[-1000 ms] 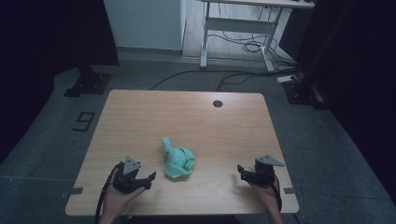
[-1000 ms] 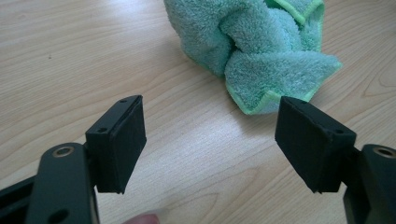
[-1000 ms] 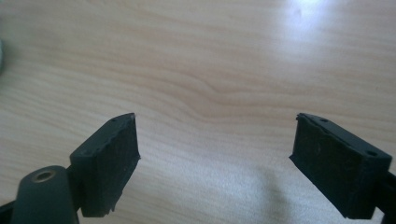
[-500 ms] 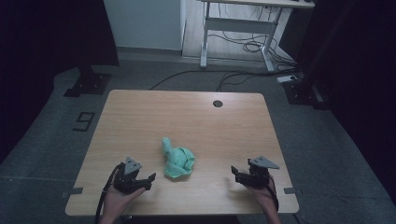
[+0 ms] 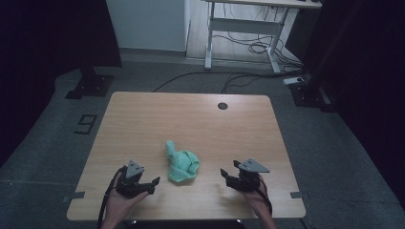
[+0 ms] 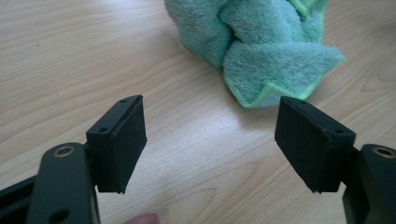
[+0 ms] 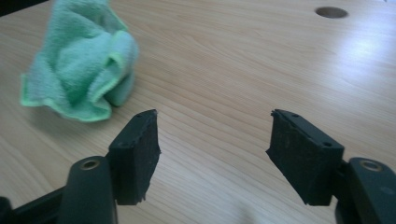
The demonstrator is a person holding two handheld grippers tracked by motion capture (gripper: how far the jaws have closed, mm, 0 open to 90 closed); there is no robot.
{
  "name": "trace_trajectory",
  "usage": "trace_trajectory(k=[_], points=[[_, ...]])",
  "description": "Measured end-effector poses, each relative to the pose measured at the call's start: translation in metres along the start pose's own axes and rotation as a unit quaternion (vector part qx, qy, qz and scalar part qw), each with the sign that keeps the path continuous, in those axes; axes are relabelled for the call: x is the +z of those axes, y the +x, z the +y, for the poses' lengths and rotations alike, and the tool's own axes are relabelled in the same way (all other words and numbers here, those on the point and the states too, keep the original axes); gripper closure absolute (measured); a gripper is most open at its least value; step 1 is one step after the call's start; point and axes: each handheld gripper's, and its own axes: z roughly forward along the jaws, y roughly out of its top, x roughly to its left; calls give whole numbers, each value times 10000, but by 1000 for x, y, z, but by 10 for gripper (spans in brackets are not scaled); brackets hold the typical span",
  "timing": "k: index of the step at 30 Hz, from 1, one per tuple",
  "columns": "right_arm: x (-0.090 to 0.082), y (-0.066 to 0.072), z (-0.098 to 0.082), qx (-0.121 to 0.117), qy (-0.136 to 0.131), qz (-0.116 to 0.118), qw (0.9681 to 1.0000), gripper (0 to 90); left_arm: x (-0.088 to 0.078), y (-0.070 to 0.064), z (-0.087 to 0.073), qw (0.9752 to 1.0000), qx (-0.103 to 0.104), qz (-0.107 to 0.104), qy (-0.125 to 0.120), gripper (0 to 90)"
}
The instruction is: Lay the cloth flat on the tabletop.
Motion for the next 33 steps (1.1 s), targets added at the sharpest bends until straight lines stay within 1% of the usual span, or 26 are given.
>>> trace_trajectory(k=[3, 8, 10, 12, 14, 16, 18, 21, 24, 26, 28, 33], points=[[6, 9, 4, -126, 14, 109, 9999, 364, 3, -4, -2, 10000, -15, -76, 32, 251], [15, 16, 10, -263, 14, 278, 9993, 402, 9, -12, -3, 9997, 18, -190, 133, 253], [18, 19, 14, -273, -2, 352, 9990, 412, 10, -15, -2, 9997, -62, -201, 126, 254], [22, 22, 17, -316, 0, 393, 9987, 419, 11, -17, -1, 9997, -86, -233, 88, 264], [25, 25, 19, -343, -9, 453, 9984, 431, 13, -21, -1, 9995, -47, -287, 77, 265], [28, 28, 20, -364, 2, 505, 9981, 444, 16, -24, 0, 9992, 5, -386, 71, 265], [31, 30, 22, -393, 3, 556, 9977, 461, 20, -26, 1, 9990, 67, -431, 60, 269], [35, 33, 27, -480, 11, 667, 9966, 482, 29, -28, 3, 9986, 125, -504, 80, 291], [44, 36, 32, -529, 17, 744, 9958, 484, 39, -29, 3, 9980, 138, -598, 165, 321], [50, 38, 34, -553, 30, 783, 9954, 475, 45, -30, 3, 9978, 136, -615, 197, 323], [57, 42, 36, -568, 50, 823, 9950, 469, 50, -31, 3, 9977, 182, -601, 238, 323], [69, 56, 43, -844, 134, 876, 9925, 474, 57, -33, 6, 9976, 236, -606, 257, 343]])
